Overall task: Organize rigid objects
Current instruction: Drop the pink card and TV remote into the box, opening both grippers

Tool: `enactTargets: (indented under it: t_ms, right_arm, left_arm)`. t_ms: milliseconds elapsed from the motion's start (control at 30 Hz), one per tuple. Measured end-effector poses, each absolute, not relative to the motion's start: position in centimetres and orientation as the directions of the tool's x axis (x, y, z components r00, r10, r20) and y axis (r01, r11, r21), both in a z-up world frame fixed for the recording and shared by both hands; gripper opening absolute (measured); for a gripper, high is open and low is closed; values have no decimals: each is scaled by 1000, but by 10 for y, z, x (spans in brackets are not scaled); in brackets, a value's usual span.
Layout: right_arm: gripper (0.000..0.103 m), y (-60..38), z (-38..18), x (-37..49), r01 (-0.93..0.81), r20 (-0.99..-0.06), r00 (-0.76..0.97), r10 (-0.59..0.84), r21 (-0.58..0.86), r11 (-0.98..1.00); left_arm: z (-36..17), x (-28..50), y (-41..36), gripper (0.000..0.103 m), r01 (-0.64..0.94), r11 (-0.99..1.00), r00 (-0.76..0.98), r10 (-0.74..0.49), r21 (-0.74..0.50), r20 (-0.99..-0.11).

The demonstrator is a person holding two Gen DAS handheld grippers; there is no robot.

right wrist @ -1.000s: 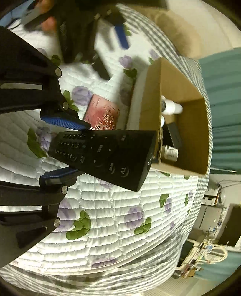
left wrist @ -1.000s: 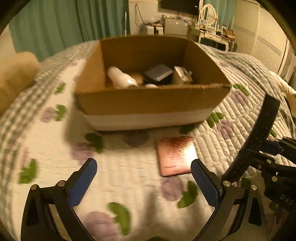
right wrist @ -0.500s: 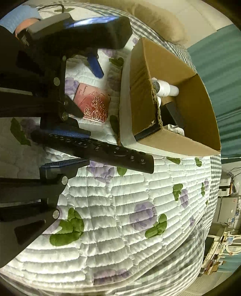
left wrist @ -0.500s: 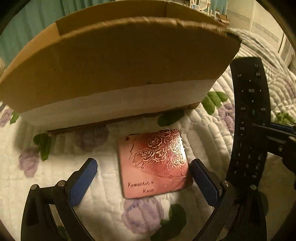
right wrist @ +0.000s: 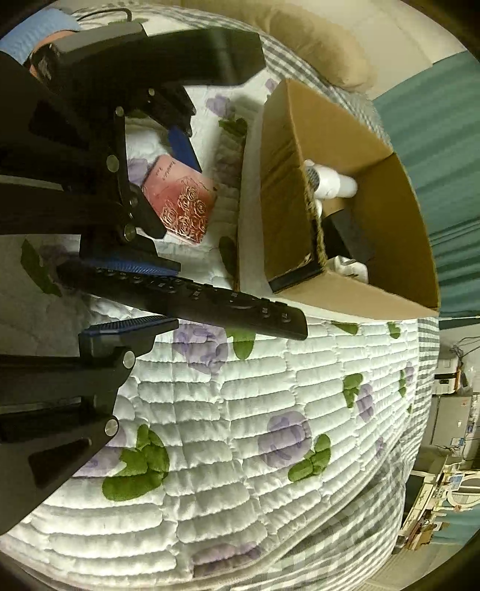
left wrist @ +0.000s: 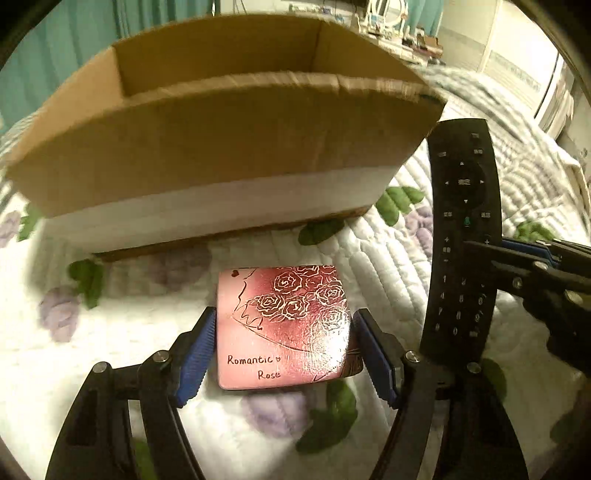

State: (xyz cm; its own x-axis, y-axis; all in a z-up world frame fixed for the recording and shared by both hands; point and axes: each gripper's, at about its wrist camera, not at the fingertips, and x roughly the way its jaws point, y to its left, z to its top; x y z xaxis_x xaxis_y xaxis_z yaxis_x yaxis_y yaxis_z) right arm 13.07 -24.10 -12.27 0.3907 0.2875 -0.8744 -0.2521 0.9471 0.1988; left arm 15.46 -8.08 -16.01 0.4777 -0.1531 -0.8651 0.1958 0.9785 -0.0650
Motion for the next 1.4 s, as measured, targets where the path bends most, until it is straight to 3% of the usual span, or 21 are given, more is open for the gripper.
enactTargets:
  t_ms: [367,733,1033,1400]
  right_arm:
    - [19,-240,-56,105,-283,-793,515,325,200,938]
    - [19,-217,38,144,-374,-712,609,348,129,918]
    - [19,-190,17,205,-414,-757,556,344,106,904]
    - [19,-179,-27,225,-436,-800,489,349,122,892]
  left_arm:
    - [-76,110,-49,74,190,979,634,-179,-73,-752]
    - [4,158,-36,74,164,986,762,-141,-22,-632]
    - [-35,236,-25,74,92,996,719,-59,11,-693]
    - [-66,255,-27,76,65,998,693,-60,-20,-719]
